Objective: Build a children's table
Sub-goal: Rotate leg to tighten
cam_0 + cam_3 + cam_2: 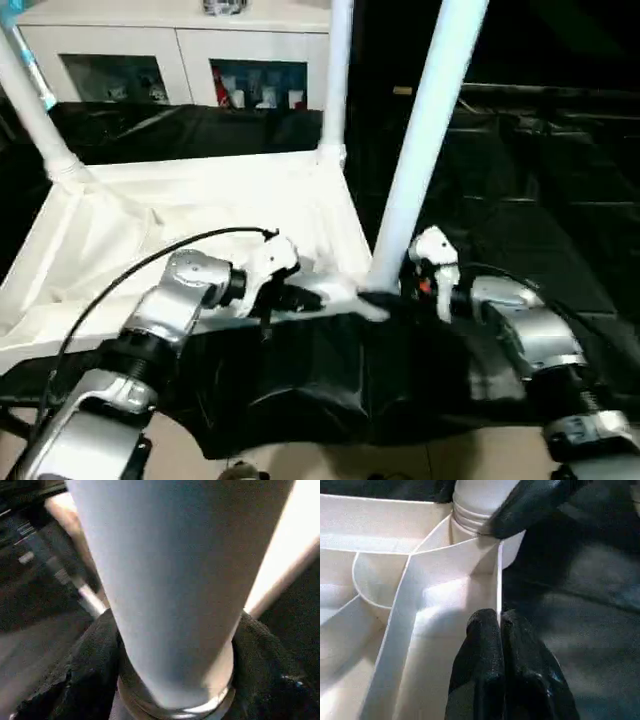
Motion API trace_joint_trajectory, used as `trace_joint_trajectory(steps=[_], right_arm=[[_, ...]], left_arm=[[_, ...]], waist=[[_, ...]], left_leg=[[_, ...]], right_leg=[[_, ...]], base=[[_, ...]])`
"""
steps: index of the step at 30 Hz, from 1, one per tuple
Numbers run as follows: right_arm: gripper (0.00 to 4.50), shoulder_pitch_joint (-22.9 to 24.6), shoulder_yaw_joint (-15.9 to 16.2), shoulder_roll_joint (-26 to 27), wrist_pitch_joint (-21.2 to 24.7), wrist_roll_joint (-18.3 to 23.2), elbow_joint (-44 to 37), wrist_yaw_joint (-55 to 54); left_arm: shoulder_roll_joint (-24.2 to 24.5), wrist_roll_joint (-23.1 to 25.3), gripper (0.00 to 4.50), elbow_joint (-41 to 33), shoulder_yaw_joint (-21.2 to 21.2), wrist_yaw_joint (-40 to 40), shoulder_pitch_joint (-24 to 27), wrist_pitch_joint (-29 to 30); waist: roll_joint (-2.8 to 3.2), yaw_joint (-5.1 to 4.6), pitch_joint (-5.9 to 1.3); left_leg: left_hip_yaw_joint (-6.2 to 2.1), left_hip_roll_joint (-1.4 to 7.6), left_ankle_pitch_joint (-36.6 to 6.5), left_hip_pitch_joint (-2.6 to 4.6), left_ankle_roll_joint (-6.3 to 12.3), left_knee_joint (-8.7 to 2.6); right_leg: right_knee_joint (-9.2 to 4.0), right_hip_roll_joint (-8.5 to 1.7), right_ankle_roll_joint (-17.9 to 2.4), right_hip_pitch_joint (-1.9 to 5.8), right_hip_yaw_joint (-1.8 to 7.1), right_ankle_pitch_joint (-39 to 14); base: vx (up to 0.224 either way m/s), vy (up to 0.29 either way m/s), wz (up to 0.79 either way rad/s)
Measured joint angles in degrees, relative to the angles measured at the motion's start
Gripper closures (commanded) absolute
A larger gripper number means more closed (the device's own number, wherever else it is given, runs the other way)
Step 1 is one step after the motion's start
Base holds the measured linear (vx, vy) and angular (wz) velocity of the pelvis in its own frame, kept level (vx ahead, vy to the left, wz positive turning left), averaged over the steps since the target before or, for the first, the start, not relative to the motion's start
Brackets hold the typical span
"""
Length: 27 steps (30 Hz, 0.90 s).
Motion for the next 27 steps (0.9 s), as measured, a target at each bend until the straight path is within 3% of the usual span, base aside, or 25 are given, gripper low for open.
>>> trace_joint_trajectory(steps=[5, 9, 12, 14, 16, 21, 27], right_arm=[[1.80, -2.74, -3.01, 4.58, -0.95, -0.67, 4.93, -11.75], [1.80, -6.29, -5.97, 9.07, -1.50, -2.19, 9.60, -23.38], [1.80, -6.92, -6.23, 10.37, -3.55, -3.11, 11.16, -27.22], [1.80, -6.92, -6.23, 10.58, -4.98, -3.49, 11.62, -27.46], [1.25, -6.92, -6.27, 10.57, -4.95, -3.22, 11.61, -27.25], [0.79, -6.87, -6.48, 9.15, -4.76, -2.67, 11.45, -21.35], [0.79, -5.18, -3.41, 4.46, -3.98, -2.36, 8.02, -9.88]], left_arm=[[-3.29, 0.56, 4.50, 3.42, 1.05, 6.61, -1.70, 0.19], [-6.49, 1.67, 4.50, 7.04, 2.16, 12.85, -4.02, 0.30], [-7.52, 1.74, 4.50, 7.63, 2.87, 14.82, -4.14, 0.29], [-7.59, 1.73, 4.50, 7.63, 3.19, 14.74, -4.14, 0.29], [-7.59, 1.72, 4.50, 7.63, 3.28, 14.55, -4.14, 0.29], [-7.03, 1.71, 4.50, 7.60, 3.24, 12.68, -4.02, -0.11], [-4.70, 1.35, 4.50, 5.08, 2.74, 7.12, -2.38, -1.28]], waist=[[-0.04, -1.16, -0.02], [-0.07, -1.38, -0.03], [-0.13, -1.33, -0.06], [-0.14, -1.33, -0.07], [-0.14, -1.32, -0.07], [-0.14, -1.40, -0.06], [-0.16, -1.20, -0.05]], left_leg=[[-0.05, -0.04, 0.01, -0.01, -0.01, 0.01], [-0.06, -0.04, 0.01, -0.05, -0.01, 0.00], [-0.06, -0.04, 0.01, -0.04, -0.01, -0.01], [-0.05, -0.04, 0.00, -0.08, -0.01, -0.05], [-0.04, -0.05, 0.00, -0.08, 0.00, -0.12], [-0.03, -0.04, 0.00, -0.08, -0.01, -0.12], [-0.02, -0.04, 0.00, -0.18, 0.00, -0.15]], right_leg=[[-0.06, 0.00, 0.00, 0.00, -0.01, 0.00], [-0.04, 0.00, 0.00, -0.05, -0.02, 0.00], [-0.04, 0.00, 0.00, -0.01, -0.02, 0.00], [-0.08, 0.00, 0.02, -0.03, -0.01, -0.01], [-0.10, 0.00, 0.03, -0.04, 0.00, -0.02], [-0.07, 0.00, 0.02, -0.08, 0.00, -0.02], [-0.08, 0.00, -0.05, -0.16, 0.00, 0.02]], base=[[0.000, 0.000, 0.00], [0.000, 0.000, 0.00], [0.000, 0.000, 0.00], [0.000, 0.000, 0.00], [0.000, 0.000, 0.00], [0.000, 0.000, 0.00], [0.000, 0.000, 0.00]])
